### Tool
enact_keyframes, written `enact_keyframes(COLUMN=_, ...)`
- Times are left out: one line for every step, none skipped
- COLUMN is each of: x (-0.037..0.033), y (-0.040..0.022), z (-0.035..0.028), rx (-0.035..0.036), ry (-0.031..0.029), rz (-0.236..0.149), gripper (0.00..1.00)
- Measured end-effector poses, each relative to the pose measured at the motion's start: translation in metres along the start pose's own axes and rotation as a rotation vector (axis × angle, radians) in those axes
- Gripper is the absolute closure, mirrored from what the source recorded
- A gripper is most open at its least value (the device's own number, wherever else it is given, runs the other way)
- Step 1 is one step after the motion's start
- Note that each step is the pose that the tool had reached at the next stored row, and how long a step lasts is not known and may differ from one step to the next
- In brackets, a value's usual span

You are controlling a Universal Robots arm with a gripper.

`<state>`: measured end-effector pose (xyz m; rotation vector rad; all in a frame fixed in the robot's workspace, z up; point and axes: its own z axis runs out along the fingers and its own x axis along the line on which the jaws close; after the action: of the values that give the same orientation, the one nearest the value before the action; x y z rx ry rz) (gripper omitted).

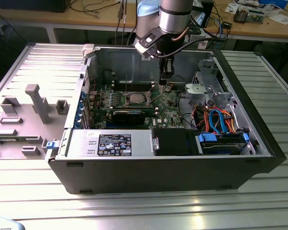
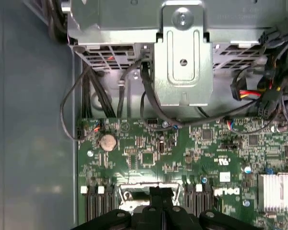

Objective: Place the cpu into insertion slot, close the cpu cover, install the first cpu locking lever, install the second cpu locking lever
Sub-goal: 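Close the cpu cover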

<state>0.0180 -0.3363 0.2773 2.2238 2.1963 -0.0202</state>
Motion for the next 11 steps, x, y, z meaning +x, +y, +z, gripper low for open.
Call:
enact_keyframes(x=0.0, y=0.0009, z=0.0002, rx=0.0, ry=0.0001, rz=0.0, gripper=0.89)
enact_keyframes(x=0.0001, y=0.0015, z=0.0003, rx=0.0, ry=0.0001, rz=0.0, gripper=0.89)
enact_keyframes(x=0.0, y=0.0016, z=0.0002, rx=0.0, ry=0.0, rz=0.0, gripper=0.89)
enact_keyframes(x=0.0, y=0.0016, z=0.0003, rx=0.0, ry=0.0001, rz=0.0, gripper=0.89)
enact_keyframes(x=0.0001, y=0.0017, z=0.0003, rx=0.0, ry=0.0001, rz=0.0, gripper=0.89)
enact_keyframes(x=0.0001, y=0.0017, z=0.0003, rx=0.0, ry=0.0001, rz=0.0, gripper=0.89)
enact_keyframes(x=0.0001, y=0.0017, z=0.0003, rx=0.0, ry=0.0001, rz=0.0, gripper=0.89)
enact_keyframes(x=0.0001, y=0.0017, z=0.0003, rx=0.0, ry=0.0001, rz=0.0, gripper=0.89)
enact_keyframes(x=0.0001, y=0.002, z=0.0003, rx=0.0, ry=0.0001, rz=0.0, gripper=0.89)
enact_keyframes(x=0.0001, y=0.0025, z=0.0006, rx=0.0, ry=0.0004, rz=0.0, gripper=0.89)
enact_keyframes(x=0.0001, y=0.0035, z=0.0009, rx=-0.0001, ry=0.0005, rz=0.0, gripper=0.89)
